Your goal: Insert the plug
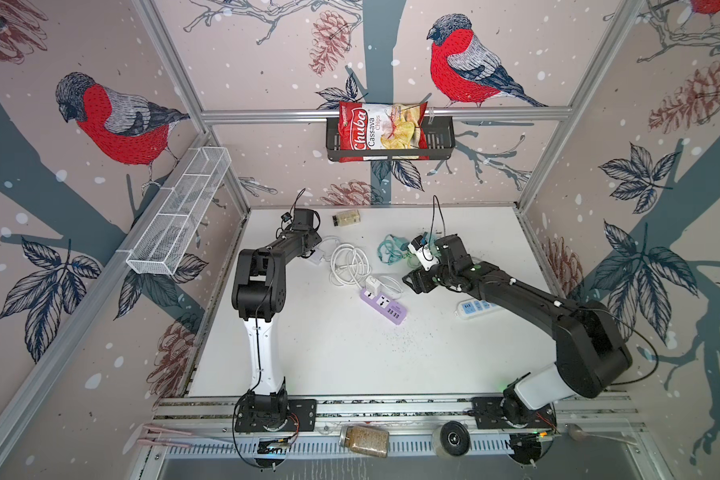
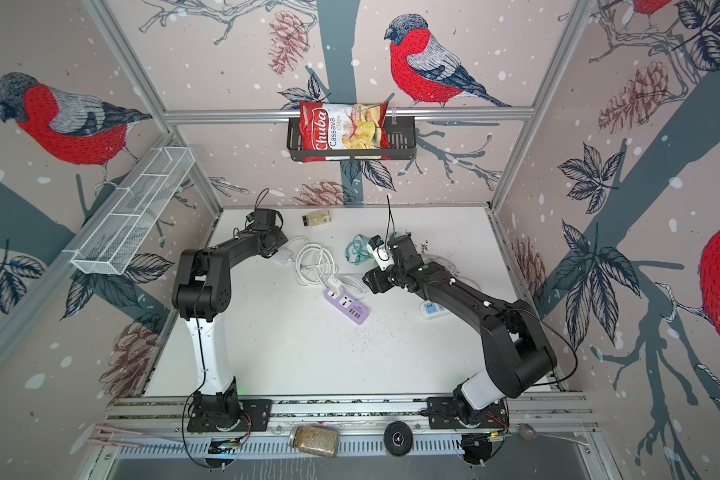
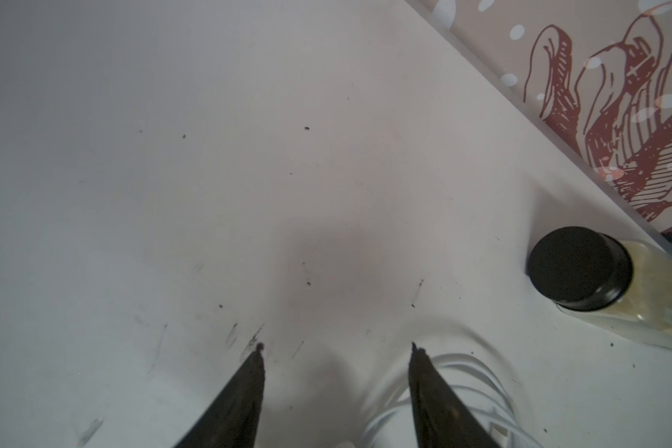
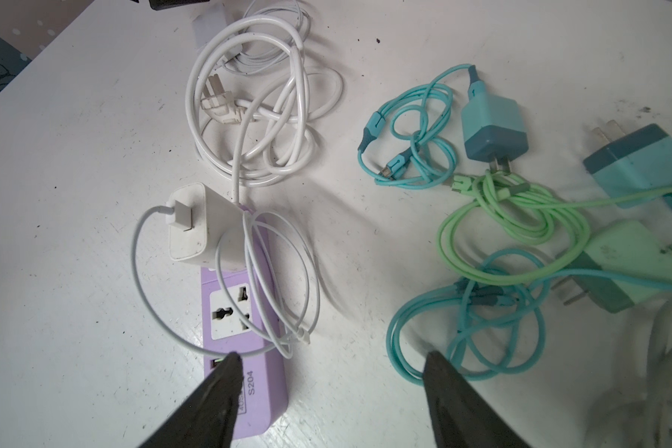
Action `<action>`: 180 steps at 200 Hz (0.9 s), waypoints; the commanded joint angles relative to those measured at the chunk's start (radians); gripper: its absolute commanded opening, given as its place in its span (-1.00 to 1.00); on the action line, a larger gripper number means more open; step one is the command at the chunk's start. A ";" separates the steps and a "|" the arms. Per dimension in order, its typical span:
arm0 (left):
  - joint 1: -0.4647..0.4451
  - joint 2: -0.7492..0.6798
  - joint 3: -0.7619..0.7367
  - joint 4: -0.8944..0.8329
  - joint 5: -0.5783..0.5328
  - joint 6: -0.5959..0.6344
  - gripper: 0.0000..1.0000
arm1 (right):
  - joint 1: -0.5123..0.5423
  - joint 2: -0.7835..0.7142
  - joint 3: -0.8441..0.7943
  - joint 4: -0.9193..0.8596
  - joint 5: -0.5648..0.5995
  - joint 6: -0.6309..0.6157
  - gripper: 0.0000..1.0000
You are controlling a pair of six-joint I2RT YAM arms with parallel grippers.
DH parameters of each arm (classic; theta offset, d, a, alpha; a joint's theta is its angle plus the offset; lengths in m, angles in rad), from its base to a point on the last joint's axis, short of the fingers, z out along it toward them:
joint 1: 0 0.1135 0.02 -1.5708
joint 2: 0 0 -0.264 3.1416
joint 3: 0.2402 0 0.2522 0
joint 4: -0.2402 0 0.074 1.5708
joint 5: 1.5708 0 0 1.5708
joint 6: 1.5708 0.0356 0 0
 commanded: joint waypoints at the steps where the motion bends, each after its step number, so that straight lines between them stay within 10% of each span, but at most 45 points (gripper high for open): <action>1: 0.001 0.013 0.007 0.041 0.033 0.014 0.17 | 0.000 -0.009 0.004 0.014 -0.008 0.010 0.50; 180: -0.082 -0.253 -0.386 0.068 0.133 0.006 0.07 | 0.001 -0.009 0.004 0.014 -0.005 0.012 0.50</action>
